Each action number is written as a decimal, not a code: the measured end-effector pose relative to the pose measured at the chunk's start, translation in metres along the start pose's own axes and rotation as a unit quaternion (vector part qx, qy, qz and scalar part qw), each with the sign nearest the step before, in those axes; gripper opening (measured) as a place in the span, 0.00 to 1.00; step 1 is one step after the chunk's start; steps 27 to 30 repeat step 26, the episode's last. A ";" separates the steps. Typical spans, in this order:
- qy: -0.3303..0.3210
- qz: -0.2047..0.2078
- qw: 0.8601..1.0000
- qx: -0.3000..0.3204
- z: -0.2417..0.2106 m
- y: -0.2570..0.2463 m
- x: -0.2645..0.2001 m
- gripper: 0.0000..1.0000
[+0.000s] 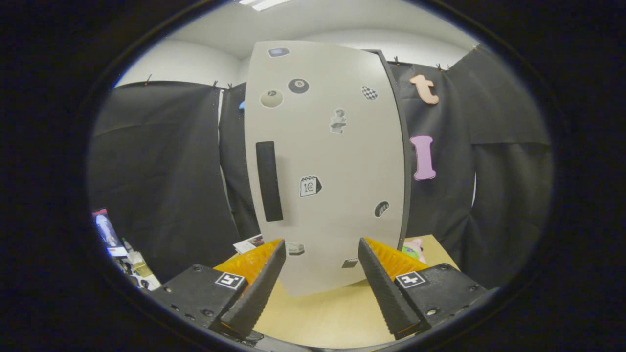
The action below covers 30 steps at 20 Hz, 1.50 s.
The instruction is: Open the shoe cabinet door, grab the shoes and put them into the shoe cabinet, then close the shoe cabinet door.
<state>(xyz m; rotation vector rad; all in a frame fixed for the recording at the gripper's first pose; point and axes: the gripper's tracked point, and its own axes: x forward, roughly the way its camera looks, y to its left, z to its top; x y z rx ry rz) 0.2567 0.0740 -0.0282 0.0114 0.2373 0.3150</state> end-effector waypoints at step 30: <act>-0.110 -0.041 0.992 -0.041 -0.024 -0.012 -0.105 0.97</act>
